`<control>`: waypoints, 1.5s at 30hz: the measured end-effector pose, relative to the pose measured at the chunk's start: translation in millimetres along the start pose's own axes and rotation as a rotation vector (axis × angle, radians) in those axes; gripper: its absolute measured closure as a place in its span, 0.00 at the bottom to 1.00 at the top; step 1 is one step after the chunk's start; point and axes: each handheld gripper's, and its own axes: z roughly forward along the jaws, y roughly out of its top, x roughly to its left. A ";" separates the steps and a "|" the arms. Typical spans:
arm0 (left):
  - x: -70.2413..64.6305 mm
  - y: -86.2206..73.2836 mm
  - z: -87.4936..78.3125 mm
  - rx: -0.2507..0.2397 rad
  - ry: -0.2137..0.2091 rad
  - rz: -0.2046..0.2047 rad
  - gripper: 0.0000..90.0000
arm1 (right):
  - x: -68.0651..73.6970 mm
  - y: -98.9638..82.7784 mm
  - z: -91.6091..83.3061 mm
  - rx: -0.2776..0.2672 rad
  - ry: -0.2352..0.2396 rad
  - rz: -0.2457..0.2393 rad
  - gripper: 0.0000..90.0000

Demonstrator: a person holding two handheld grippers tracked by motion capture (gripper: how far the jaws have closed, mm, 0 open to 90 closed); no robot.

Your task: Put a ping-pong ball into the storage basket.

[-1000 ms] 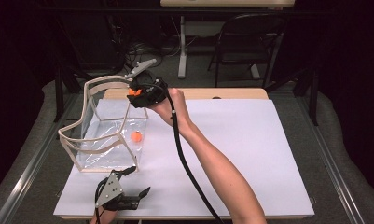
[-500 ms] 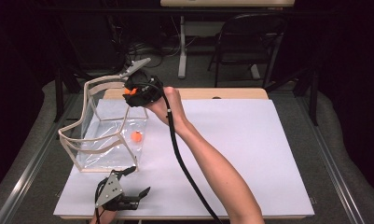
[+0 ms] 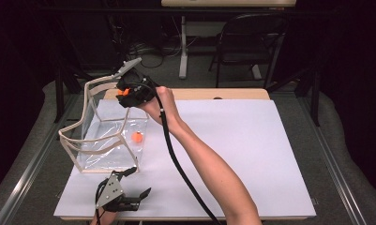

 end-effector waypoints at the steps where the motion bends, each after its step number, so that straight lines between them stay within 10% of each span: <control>1: 0.2 0.0 -0.1 0.002 0.000 0.001 0.17 | 0.5 0.4 0.5 0.003 0.001 -0.002 0.56; 45: 0.2 -0.2 -0.8 0.001 -0.003 0.001 0.17 | 14.2 -4.9 43.5 0.061 0.050 -0.001 0.56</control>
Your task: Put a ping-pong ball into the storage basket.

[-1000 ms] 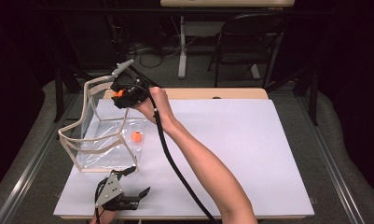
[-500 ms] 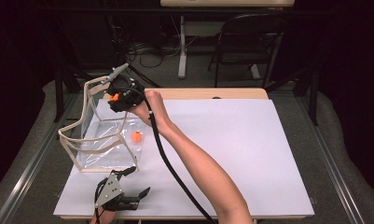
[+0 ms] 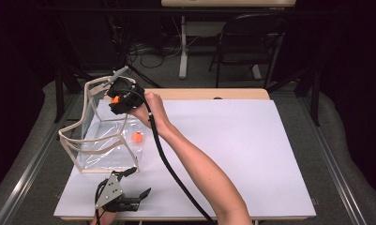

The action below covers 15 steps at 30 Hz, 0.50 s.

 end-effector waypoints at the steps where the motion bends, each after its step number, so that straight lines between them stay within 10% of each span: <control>1: -0.1 0.0 0.0 0.000 0.000 0.000 0.17 | 0.1 -0.5 1.0 0.002 -0.003 0.002 0.56; 8: 0.2 0.0 -0.3 -0.001 0.002 0.000 0.17 | -1.9 -5.3 7.7 0.015 0.011 0.016 0.55; 15: 0.3 -0.3 -0.9 -0.001 0.003 -0.001 0.17 | -7.4 -13.3 1.3 -0.001 0.046 0.047 0.29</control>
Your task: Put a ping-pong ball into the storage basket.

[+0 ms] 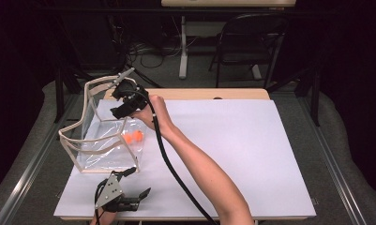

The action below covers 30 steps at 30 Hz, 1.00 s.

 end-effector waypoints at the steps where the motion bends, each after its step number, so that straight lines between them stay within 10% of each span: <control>1: 0.0 0.0 0.3 0.000 0.000 0.001 0.17 | -1.0 -1.3 -1.8 -0.005 0.007 0.003 0.27; 11: -0.6 0.1 1.8 0.009 -0.003 0.006 0.17 | -16.2 -21.7 -32.7 -0.086 -0.002 0.050 0.09; 30: -2.1 1.3 2.9 0.008 0.001 0.005 0.17 | -35.9 -61.8 -69.5 -0.097 -0.022 0.099 0.04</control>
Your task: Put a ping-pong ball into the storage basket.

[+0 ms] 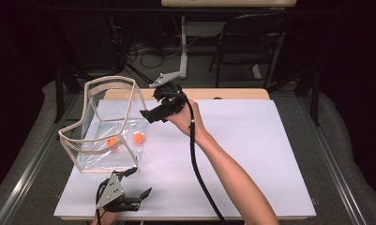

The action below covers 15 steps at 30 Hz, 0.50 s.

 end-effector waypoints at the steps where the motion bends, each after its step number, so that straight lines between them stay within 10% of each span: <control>1: -0.2 0.1 0.2 -0.001 0.001 -0.001 0.17 | 0.1 -1.4 -1.7 0.002 0.000 0.000 0.04; 15: -0.6 -0.4 0.3 0.000 -0.003 0.000 0.17 | 1.7 -27.6 -27.2 0.027 -0.001 -0.010 0.00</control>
